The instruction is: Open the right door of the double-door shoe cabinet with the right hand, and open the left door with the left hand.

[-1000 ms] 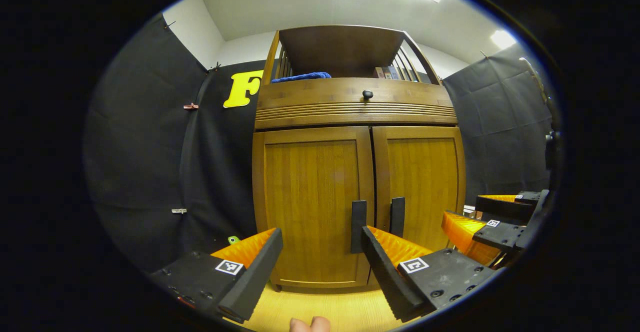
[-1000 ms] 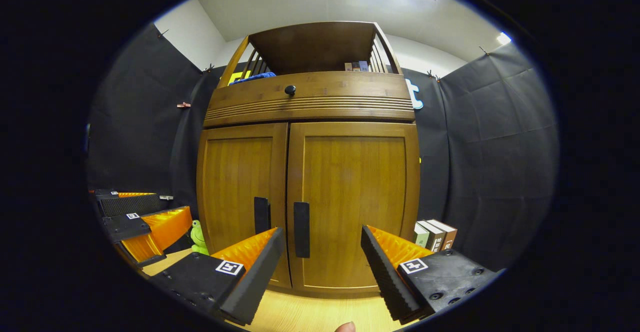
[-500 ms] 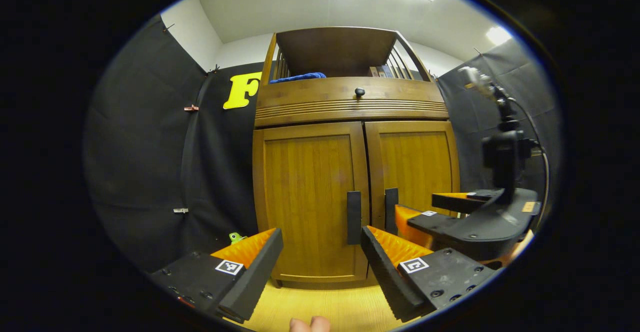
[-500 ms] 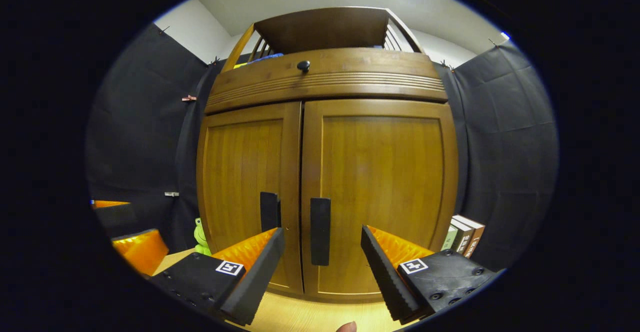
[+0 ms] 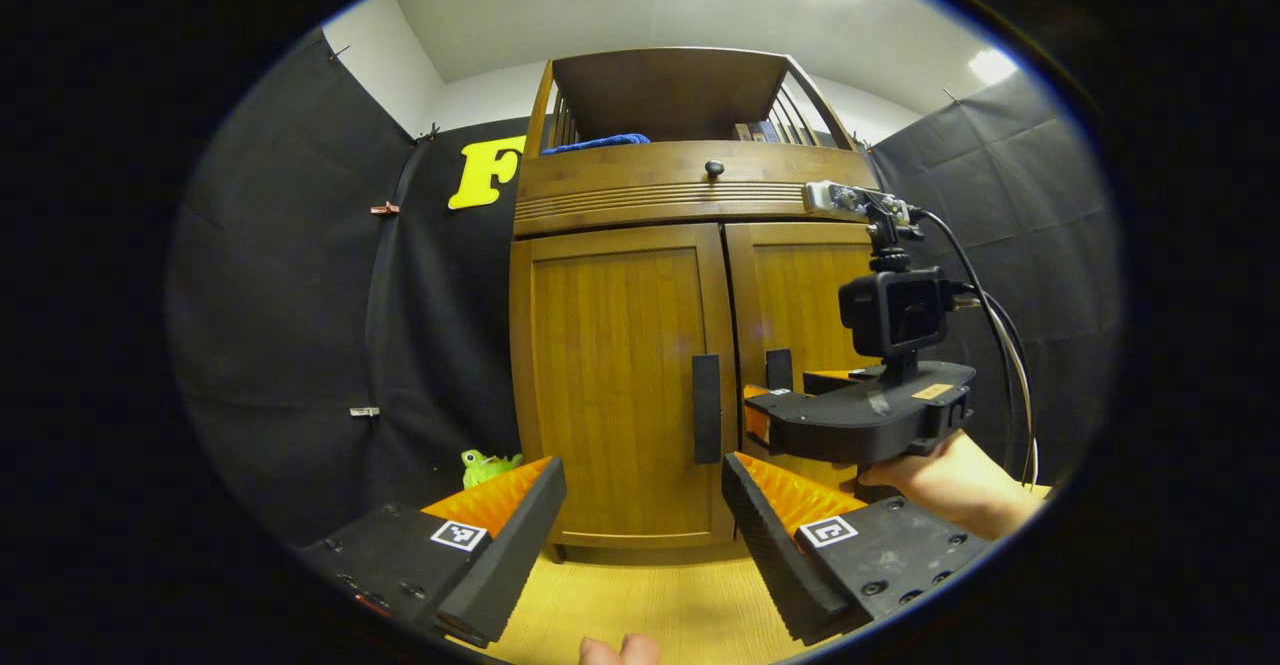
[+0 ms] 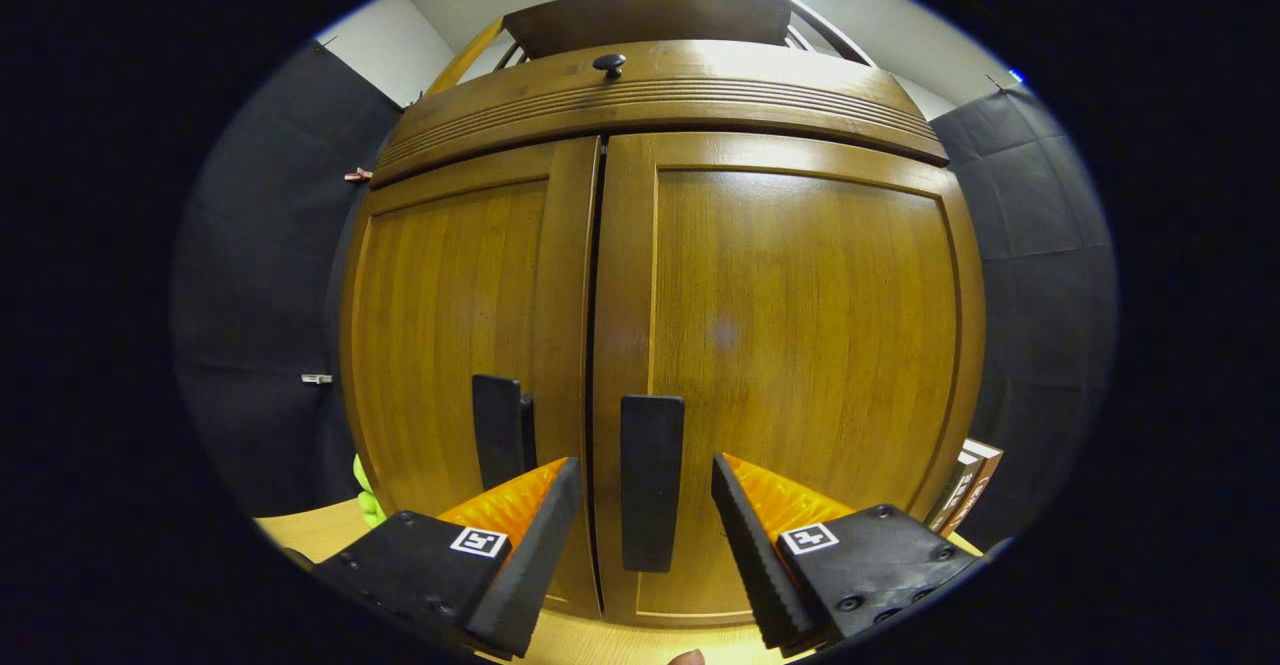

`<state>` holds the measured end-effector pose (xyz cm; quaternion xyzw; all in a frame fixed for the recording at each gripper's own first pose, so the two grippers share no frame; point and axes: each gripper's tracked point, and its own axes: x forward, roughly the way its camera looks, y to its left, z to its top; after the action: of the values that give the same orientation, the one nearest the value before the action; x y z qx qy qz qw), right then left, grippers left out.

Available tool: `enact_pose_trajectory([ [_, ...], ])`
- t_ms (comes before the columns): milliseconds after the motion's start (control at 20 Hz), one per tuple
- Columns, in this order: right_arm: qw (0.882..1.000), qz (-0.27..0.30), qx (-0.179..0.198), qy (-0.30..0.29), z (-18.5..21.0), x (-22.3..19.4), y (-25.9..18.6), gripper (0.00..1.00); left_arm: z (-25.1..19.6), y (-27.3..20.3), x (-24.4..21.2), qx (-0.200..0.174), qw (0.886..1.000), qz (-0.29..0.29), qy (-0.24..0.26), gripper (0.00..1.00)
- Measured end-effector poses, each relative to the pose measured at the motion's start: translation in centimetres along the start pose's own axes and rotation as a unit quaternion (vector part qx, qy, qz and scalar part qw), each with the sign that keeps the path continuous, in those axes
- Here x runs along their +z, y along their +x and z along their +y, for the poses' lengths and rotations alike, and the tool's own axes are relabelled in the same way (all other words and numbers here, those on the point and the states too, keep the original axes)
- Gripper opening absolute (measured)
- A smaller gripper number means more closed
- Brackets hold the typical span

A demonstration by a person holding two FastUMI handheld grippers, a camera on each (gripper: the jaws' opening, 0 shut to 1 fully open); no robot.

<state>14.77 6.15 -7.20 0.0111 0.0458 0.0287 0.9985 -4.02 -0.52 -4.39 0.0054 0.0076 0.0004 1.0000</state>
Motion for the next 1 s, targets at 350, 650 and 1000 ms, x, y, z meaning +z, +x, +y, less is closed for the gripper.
enact_pose_trajectory([
  [350,1.000,0.007,-0.025,0.009,-0.7,-0.9,1.8,0.32,1.5,0.2,-0.2,0.013,1.000,0.005,-0.003,0.99],
  [650,1.000,0.016,0.008,0.013,-0.7,-1.0,0.2,0.29,2.0,-0.3,-0.2,0.022,1.000,0.009,-0.010,0.99],
  [1000,0.997,0.013,0.078,0.018,-1.6,0.1,-7.7,0.25,1.8,-0.5,-0.1,0.026,0.999,0.010,-0.020,0.98],
])
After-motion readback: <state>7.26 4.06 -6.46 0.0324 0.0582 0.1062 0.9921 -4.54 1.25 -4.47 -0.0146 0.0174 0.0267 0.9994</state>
